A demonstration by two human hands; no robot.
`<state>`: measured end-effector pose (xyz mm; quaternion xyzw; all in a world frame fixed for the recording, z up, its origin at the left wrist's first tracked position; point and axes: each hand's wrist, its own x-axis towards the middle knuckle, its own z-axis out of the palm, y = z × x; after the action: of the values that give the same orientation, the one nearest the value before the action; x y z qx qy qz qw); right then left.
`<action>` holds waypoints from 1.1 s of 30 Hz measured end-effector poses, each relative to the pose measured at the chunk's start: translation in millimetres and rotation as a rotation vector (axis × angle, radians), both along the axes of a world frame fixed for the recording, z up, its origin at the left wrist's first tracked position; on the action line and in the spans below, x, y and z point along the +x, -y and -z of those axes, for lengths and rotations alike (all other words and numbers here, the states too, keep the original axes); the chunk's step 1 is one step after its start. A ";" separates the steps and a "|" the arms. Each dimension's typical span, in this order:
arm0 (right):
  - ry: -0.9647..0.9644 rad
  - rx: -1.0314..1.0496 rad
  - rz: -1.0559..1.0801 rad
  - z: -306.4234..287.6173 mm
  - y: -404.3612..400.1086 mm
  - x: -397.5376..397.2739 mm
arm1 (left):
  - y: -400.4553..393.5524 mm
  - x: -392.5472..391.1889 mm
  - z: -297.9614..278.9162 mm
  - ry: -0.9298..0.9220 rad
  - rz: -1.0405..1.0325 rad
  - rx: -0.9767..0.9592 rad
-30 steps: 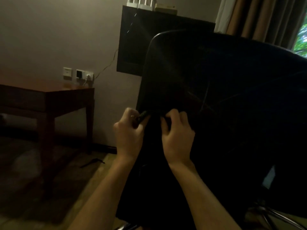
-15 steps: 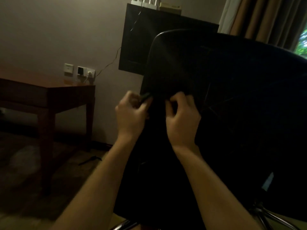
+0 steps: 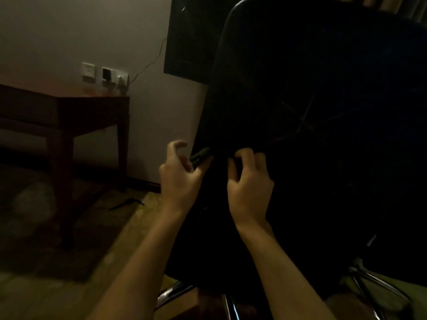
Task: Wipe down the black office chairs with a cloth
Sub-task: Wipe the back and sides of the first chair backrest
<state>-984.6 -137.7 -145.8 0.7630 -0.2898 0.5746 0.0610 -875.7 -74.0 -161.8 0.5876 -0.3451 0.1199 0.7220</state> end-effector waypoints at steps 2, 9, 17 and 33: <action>-0.028 0.050 -0.004 27.1 -2.3 1.2 | -1.5 -8.0 30.3 0.000 -0.050 0.024; 0.053 0.067 -0.016 24.6 -5.7 9.8 | 1.9 -4.9 24.1 -0.013 -0.059 -0.051; 0.051 0.070 -0.014 21.5 -5.3 18.9 | 4.0 1.9 22.1 0.088 -0.111 -0.008; -0.107 0.278 -0.093 127.2 -2.1 14.2 | -7.4 -10.7 116.5 -0.022 0.002 0.172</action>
<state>-970.5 -135.6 -273.1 0.8062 -0.3274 0.4896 -0.0564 -886.4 -66.7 -278.3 0.6484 -0.3467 0.0825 0.6728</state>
